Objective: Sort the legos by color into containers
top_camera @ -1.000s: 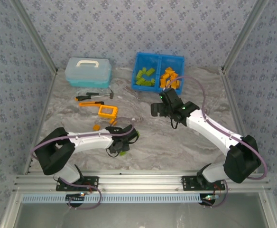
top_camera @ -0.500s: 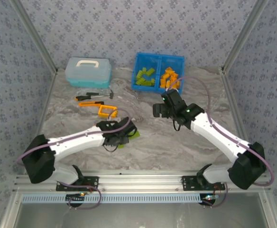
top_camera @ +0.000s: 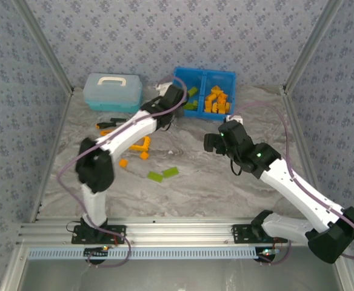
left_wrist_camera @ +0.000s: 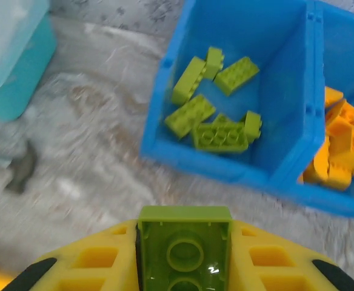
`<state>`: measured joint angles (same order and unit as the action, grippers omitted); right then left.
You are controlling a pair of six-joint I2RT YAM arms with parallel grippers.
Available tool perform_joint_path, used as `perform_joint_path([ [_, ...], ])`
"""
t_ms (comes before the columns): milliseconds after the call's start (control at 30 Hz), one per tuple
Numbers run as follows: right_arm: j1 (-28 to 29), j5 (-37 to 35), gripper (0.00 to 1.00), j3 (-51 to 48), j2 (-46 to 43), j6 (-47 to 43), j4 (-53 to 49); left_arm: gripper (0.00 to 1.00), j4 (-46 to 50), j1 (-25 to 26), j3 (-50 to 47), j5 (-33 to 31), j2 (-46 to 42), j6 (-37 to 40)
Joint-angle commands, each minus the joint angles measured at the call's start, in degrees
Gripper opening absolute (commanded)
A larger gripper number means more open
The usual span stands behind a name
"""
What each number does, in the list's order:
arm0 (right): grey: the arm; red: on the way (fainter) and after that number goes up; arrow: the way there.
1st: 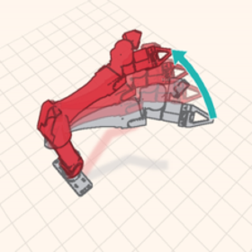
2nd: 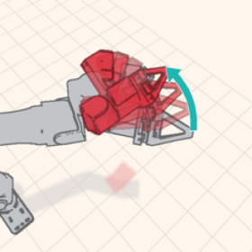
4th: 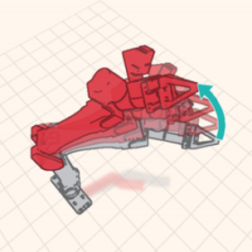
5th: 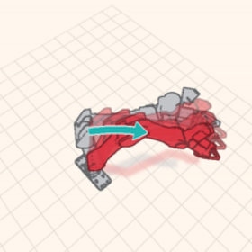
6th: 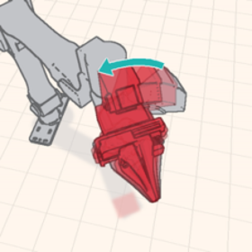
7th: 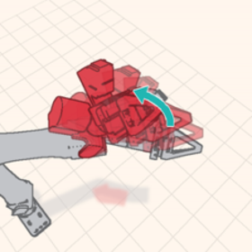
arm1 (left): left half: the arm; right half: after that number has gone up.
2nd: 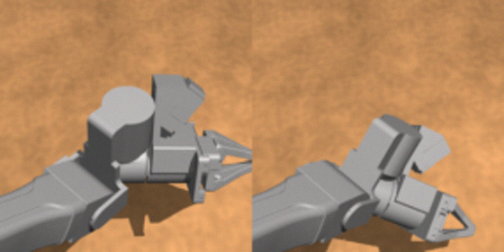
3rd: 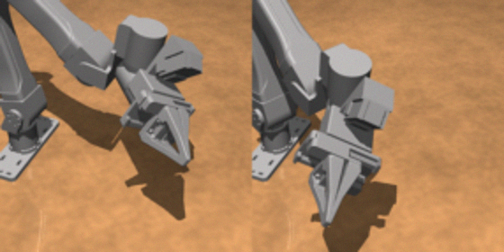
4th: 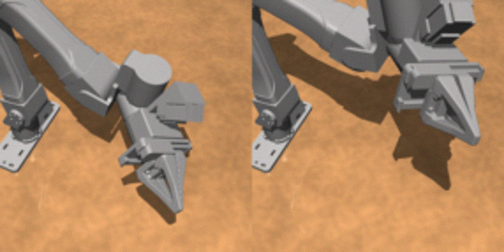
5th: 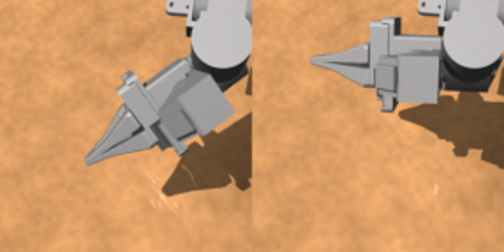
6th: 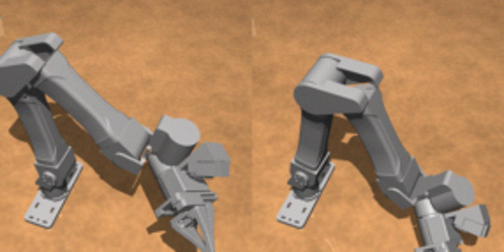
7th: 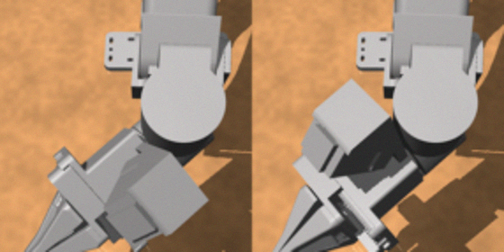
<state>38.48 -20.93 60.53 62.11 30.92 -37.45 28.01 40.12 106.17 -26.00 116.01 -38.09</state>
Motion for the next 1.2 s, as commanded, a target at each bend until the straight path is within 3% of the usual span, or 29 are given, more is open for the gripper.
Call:
perform_joint_path([
  [0,0.59,-2.36,1.0,-1.73,-2.6,3.56,-2.1,0.26,-2.06,-0.91,13.7,-3.52,11.4,6.69],
  [200,2.65,-1.71,1.0,-3.96,-5.73,8.02,-3.97,0.27,0.67,-1.8,40.79,-6.57,32.12,12.25],
  [300,3.46,-2.14,1.0,-5.12,-8.02,8.75,-6.16,0.33,-4.13,-1.85,46.6,-5.8,36.73,16.16],
  [400,3.58,-2.61,1.0,-6.12,-10.47,9.31,-7.89,0.52,-8.69,-2.22,47.1,-4.82,38.44,16.63],
  [500,3.54,-3.49,1.0,-6.83,-12.66,9.69,-8.45,0.71,-6.62,-2.68,49.77,-4.84,38.8,15.03],
  [700,3.59,-3.88,1.0,-7.38,-13.54,9.07,-6.41,0.78,5.85,-2.46,50.28,2.44,30.21,14.62],
  [800,3.61,-3.86,1.0,-6.75,-12.86,8.25,-5.97,0.79,14.49,-2.35,43.22,9.32,21.12,16.48],
  [900,3.5,-3.45,1.0,-6.83,-12.28,7.26,-5.38,0.78,9.23,-1.75,21.02,20.29,5.31,22.88],
  [1033,3.27,-2.33,1.0,-6.48,-11.4,5.65,-4.6,0.79,3.01,-1.01,-7.54,29.71,-15.38,34.24],
  [1167,2.7,-1.47,1.0,-6.11,-10.49,4.68,-3.48,0.8,11.31,-0.68,-18.8,34.64,-25.5,46.19],
])
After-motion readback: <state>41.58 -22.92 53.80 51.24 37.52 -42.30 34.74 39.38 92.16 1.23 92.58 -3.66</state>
